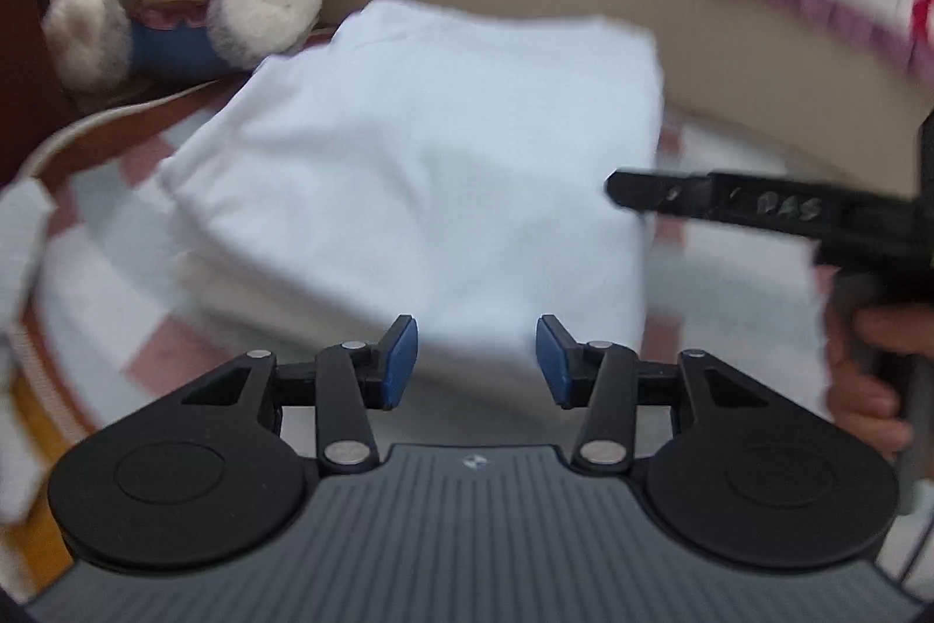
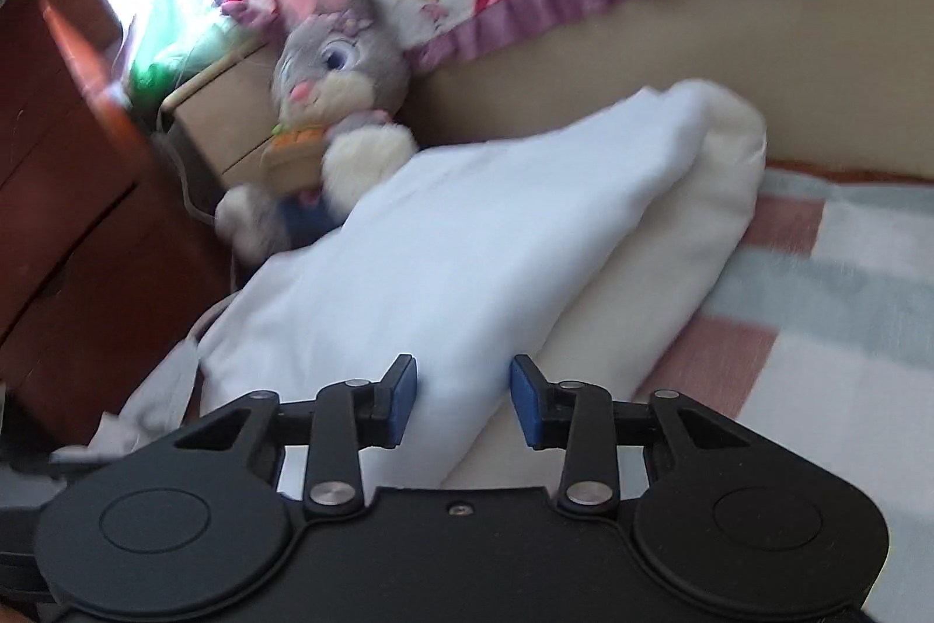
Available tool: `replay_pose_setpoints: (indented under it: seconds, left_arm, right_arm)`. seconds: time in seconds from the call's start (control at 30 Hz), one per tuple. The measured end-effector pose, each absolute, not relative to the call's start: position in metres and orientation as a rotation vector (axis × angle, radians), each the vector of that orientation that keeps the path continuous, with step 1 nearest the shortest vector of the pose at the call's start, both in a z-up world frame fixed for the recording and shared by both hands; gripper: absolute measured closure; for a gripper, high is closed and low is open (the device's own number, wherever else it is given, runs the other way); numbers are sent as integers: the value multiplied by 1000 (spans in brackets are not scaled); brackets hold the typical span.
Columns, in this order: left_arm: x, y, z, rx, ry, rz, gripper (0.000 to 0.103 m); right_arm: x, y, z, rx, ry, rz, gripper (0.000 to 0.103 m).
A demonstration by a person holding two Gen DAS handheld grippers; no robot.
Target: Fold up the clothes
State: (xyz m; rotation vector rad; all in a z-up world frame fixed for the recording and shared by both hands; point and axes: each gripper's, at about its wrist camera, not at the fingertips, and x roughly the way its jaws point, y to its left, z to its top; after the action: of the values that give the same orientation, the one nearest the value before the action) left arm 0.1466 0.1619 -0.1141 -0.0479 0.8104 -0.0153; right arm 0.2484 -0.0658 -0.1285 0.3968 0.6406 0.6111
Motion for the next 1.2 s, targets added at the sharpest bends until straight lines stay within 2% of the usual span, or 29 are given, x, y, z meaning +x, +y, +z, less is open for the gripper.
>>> replay_pose_setpoints:
  seconds: [0.07,0.1,0.17,0.27,0.3,0.33,0.4,0.6,0.97,1.13,1.2]
  left_arm:
    - [132,156,-112,-66,798,-16,58]
    - [126,154,-110,-85,798,-23,57]
    - [116,145,-103,-81,802,-20,56]
    - [106,128,-90,-32,816,-1,50]
    - [105,121,-85,-16,832,10,49]
    - [104,115,-79,-2,847,20,47]
    - [98,106,-69,-21,861,26,27]
    - [85,79,-45,-70,880,37,14]
    - [65,26,-39,-12,970,33,4]
    - [53,18,-27,-4,957,48,4]
    - [49,17,-20,0,940,57,1]
  right_arm:
    - [238,-70,-140,459,706,672,71]
    - [233,-69,-145,470,745,697,79]
    - [210,-71,-150,443,763,731,79]
    - [175,-82,-136,376,754,713,73]
    - [164,-87,-130,355,747,702,67]
    - [153,-96,-119,334,716,678,55]
    - [130,-112,-95,299,650,629,42]
    - [113,-158,-53,291,623,534,42]
    - [84,-184,-17,187,644,442,42]
    - [66,-180,1,139,626,420,40]
    - [59,-178,5,129,633,408,39]
